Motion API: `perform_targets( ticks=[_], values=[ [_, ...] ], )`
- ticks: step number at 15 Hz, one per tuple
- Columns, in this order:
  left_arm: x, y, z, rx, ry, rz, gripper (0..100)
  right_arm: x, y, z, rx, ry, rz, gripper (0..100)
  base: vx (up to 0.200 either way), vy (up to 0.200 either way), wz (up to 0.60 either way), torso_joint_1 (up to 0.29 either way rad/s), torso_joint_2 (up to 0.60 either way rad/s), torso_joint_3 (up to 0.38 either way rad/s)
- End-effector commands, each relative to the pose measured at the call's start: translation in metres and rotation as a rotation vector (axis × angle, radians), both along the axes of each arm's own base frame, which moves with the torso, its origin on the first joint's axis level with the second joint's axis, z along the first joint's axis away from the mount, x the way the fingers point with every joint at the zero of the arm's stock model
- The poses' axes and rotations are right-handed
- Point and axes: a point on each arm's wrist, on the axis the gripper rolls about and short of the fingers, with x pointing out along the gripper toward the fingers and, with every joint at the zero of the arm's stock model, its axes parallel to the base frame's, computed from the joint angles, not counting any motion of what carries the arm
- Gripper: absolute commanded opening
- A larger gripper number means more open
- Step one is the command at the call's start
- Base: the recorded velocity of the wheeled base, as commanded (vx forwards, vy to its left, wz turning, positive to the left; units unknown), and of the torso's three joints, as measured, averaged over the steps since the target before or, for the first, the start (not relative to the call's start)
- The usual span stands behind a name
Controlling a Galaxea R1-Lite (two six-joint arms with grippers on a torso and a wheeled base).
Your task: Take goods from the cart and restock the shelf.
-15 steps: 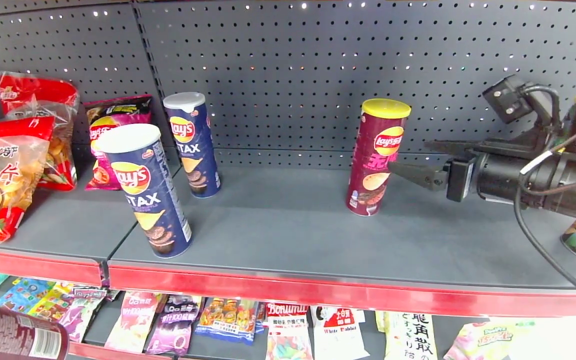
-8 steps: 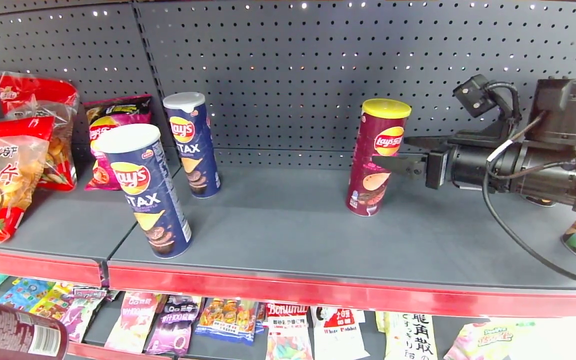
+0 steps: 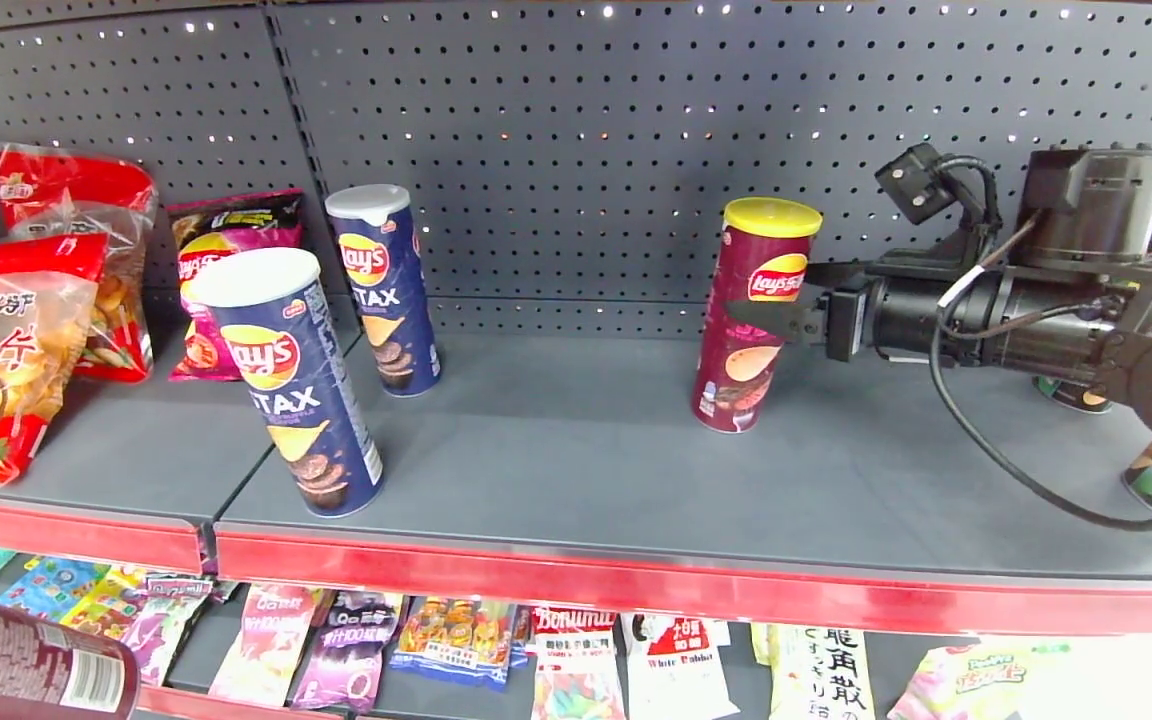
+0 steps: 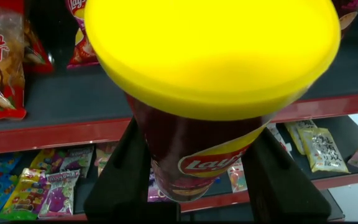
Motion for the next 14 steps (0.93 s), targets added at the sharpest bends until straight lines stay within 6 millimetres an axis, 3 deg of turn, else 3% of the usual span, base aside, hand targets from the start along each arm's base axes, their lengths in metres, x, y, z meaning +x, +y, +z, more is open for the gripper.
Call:
perform_targets(
  ticks=[1, 13, 14],
  values=[
    [0.000, 0.000, 0.000, 0.000, 0.002, -0.001, 0, 0.010, 0.003, -0.002, 0.000, 0.000, -0.002, 100, 0.000, 0.000, 0.00, 0.000, 0.00, 0.000],
    [0.001, 0.000, -0.002, 0.002, 0.011, -0.001, 0, 0.042, 0.022, -0.008, -0.004, -0.013, 0.004, 100, 0.000, 0.000, 0.00, 0.000, 0.00, 0.000],
    [0.001, 0.000, -0.002, 0.002, 0.013, -0.001, 0, 0.042, 0.025, -0.009, -0.005, -0.009, 0.002, 0, 0.000, 0.000, 0.00, 0.000, 0.00, 0.000]
  ],
)
